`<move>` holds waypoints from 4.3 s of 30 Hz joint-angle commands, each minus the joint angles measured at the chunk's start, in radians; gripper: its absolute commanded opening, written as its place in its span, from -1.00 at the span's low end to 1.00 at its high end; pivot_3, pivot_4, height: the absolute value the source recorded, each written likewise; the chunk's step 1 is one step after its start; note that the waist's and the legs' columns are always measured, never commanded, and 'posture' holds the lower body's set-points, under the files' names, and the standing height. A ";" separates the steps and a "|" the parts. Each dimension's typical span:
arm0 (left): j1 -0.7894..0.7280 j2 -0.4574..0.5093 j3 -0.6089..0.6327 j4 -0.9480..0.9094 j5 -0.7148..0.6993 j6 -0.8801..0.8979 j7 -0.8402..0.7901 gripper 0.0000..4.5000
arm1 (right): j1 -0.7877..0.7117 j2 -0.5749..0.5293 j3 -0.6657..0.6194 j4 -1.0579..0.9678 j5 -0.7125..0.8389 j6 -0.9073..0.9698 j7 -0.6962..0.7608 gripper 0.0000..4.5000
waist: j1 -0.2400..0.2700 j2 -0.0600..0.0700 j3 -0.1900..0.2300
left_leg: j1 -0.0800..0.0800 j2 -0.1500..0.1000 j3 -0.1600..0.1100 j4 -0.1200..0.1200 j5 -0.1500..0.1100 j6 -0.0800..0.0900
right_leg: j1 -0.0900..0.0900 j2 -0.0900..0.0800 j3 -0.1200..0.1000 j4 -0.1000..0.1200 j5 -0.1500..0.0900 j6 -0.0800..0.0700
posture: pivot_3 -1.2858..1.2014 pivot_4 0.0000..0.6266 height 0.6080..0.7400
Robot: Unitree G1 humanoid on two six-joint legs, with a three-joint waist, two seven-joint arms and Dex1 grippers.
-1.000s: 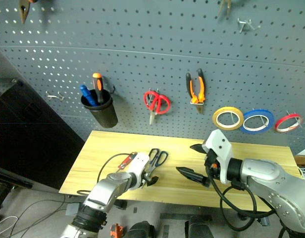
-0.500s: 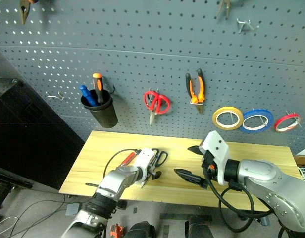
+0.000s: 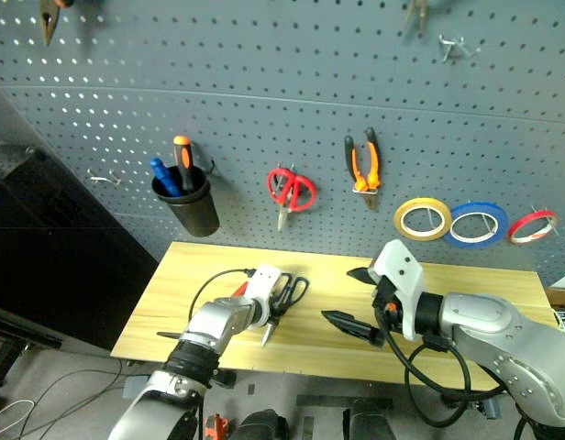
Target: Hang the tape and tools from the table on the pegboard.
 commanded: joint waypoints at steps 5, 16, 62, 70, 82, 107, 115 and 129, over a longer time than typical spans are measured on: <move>0.034 0.031 -0.035 0.047 0.022 -0.064 -0.057 -0.51 | -0.006 -0.005 -0.021 -0.015 0.027 0.000 -0.014 1.00 | 0.000 0.000 0.000 | 0.000 0.000 0.000 0.000 0.000 0.000 | 0.000 0.000 0.000 0.000 0.000 0.000 | -0.06 -0.38 1.00; 0.182 0.175 -0.037 -0.178 0.001 -0.275 -0.204 -0.51 | -0.011 0.002 -0.054 -0.036 0.017 -0.027 -0.070 1.00 | -0.015 0.000 0.003 | -0.001 0.001 0.000 -0.001 0.000 0.000 | -0.001 0.000 0.000 -0.001 0.000 0.000 | -0.07 -0.37 1.00; 0.248 0.207 0.138 -0.522 -0.022 -1.012 -0.167 -0.52 | -0.147 -0.059 -0.108 -0.027 -0.031 -0.099 -0.096 1.00 | 0.001 0.003 0.010 | -0.011 0.001 -0.009 -0.001 0.000 0.000 | -0.002 -0.002 -0.016 -0.010 0.001 -0.002 | -0.04 -0.43 1.00; 0.189 0.192 0.116 -0.359 0.017 -1.078 -0.161 -0.52 | -0.177 -0.041 -0.090 -0.016 -0.032 -0.108 -0.106 1.00 | 0.002 0.003 0.010 | -0.011 0.001 -0.009 0.000 0.000 0.000 | -0.002 -0.002 -0.017 -0.009 0.001 -0.002 | -0.04 -0.43 1.00; 0.144 0.158 0.092 -0.317 0.025 -0.987 -0.157 -0.11 | -0.220 0.017 -0.037 -0.007 -0.060 -0.113 -0.120 1.00 | 0.002 0.003 0.010 | -0.012 0.001 -0.010 0.001 0.000 -0.001 | -0.002 -0.002 -0.017 -0.009 0.001 -0.002 | -0.04 -0.44 1.00; 0.117 0.386 -0.008 -0.039 0.100 -0.390 -0.334 0.99 | -0.135 0.163 0.091 -0.037 0.222 0.194 -0.350 1.00 | 0.001 0.004 0.010 | -0.009 -0.001 -0.012 0.003 0.001 -0.001 | -0.003 -0.001 -0.018 0.001 0.001 -0.002 | -0.03 -0.41 1.00; 0.006 0.341 -0.012 0.199 0.125 -0.423 -0.292 0.99 | -0.185 0.130 0.122 -0.021 0.220 0.205 -0.325 1.00 | -0.001 0.004 0.010 | -0.010 -0.001 -0.012 0.003 0.001 -0.001 | -0.004 -0.001 -0.018 0.002 0.001 -0.002 | -0.04 -0.40 1.00; 0.045 0.304 0.040 0.214 0.098 -0.416 -0.256 -0.58 | -0.249 0.055 0.079 0.037 0.241 0.220 -0.291 1.00 | -0.006 0.004 0.010 | -0.009 0.000 -0.011 0.003 0.002 -0.001 | -0.004 -0.002 -0.017 0.004 0.001 -0.002 | -0.03 -0.43 1.00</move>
